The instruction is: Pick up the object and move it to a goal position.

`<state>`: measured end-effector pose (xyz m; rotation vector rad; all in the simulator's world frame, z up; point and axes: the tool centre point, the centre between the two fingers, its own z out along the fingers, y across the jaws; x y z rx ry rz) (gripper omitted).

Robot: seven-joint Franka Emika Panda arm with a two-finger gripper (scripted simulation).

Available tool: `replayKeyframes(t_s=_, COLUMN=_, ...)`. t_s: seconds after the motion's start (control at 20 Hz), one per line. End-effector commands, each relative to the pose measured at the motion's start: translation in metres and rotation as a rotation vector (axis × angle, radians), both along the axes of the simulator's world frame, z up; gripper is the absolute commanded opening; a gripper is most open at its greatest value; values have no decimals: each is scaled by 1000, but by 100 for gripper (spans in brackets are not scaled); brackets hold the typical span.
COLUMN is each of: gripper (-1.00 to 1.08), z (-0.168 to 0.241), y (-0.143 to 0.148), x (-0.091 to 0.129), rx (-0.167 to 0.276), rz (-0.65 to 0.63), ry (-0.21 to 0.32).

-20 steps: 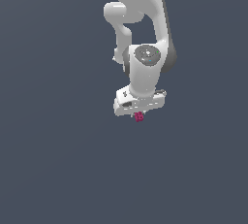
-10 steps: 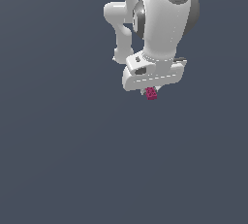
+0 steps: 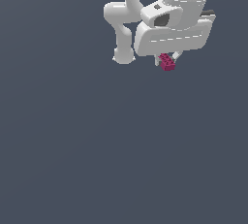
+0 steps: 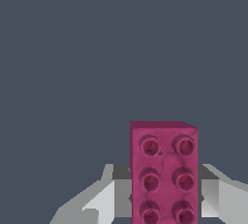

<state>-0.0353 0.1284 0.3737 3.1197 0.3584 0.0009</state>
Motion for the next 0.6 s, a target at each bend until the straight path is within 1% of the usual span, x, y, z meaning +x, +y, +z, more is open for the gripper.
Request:
replayKeyframes(t_s=0.0, gripper=-100, z=27, y=8, x=-5, rx=0, rz=0, ry=1)
replayKeyframes(t_s=0.3, gripper=-100, z=79, y=23, x=-13, rx=1, rz=-1, ry=1)
replayKeyframes(t_s=0.55, gripper=-100, z=106, y=31, x=-16, rx=1, rz=-1, ry=1)
